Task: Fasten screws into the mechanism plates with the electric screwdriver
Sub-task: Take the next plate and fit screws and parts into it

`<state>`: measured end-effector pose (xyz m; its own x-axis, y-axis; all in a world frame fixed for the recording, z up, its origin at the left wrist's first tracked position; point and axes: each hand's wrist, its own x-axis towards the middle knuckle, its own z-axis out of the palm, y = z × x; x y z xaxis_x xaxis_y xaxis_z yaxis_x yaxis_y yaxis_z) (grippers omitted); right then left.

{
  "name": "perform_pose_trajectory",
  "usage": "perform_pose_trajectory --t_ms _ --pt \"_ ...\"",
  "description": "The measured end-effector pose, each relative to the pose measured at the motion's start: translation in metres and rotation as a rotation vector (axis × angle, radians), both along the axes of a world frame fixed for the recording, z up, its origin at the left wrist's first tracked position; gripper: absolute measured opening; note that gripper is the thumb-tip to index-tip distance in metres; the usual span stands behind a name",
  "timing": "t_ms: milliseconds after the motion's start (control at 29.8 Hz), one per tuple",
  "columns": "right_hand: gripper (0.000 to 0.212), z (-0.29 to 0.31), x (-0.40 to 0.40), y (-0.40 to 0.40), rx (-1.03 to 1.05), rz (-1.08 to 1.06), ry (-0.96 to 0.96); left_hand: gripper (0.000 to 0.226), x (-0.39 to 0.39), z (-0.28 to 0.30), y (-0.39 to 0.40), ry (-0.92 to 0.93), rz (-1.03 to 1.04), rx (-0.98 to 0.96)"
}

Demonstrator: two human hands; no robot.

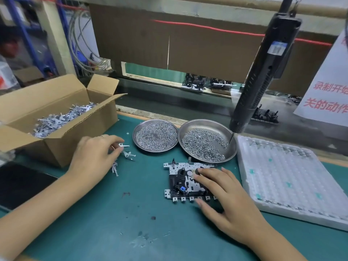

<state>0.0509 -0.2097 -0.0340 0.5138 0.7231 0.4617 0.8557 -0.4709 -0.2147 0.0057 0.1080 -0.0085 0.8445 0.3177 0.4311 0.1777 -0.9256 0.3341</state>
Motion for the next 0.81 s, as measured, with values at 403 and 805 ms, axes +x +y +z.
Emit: perform_pose_trajectory --t_ms 403,805 --pt "0.038 -0.002 -0.001 0.0 0.059 0.021 0.006 0.016 -0.005 0.002 -0.006 -0.06 -0.065 -0.19" --pt "0.026 -0.001 0.0 0.0 0.049 0.023 0.028 0.02 0.004 0.007 0.004 0.002 -0.055 -0.672"
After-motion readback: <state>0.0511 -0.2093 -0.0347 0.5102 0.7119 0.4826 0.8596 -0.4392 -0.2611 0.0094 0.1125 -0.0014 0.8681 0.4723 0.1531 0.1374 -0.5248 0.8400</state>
